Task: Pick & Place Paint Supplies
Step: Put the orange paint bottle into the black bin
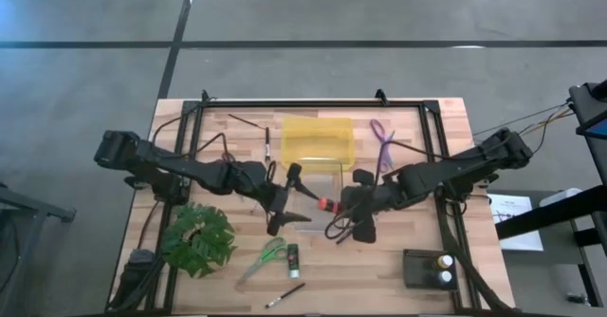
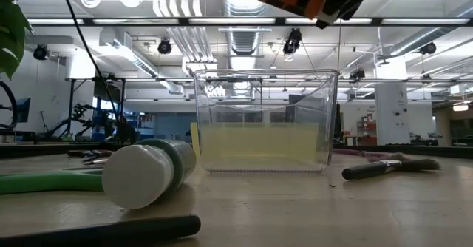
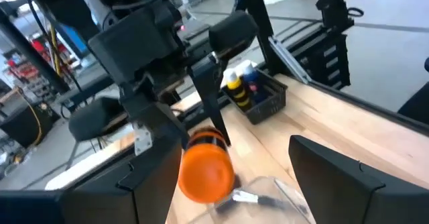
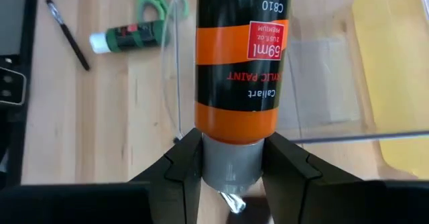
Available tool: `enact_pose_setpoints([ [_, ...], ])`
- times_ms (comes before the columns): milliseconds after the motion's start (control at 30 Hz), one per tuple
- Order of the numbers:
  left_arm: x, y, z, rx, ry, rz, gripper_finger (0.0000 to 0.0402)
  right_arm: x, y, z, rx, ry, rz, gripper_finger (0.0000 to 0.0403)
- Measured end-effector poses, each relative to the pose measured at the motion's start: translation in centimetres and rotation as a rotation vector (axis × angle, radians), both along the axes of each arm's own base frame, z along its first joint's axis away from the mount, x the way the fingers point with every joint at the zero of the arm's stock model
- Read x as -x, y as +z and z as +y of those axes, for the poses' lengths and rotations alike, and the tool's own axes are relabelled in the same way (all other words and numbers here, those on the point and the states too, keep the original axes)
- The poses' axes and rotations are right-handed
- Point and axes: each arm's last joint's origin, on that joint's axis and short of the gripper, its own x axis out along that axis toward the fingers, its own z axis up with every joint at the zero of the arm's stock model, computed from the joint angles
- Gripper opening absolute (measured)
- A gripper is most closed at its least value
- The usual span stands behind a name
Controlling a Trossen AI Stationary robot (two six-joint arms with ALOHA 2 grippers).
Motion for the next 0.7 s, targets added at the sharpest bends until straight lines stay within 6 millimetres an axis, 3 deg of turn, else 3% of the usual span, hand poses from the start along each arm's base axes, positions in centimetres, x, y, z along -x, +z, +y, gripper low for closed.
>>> enact_pose_setpoints([
  [700, -0.01, 0.26, -0.04, 0.002, -0.001, -0.033, 0.0286, -1.00, 1.05, 0.09, -0.063, 0.072, -0.101, 0.0112],
])
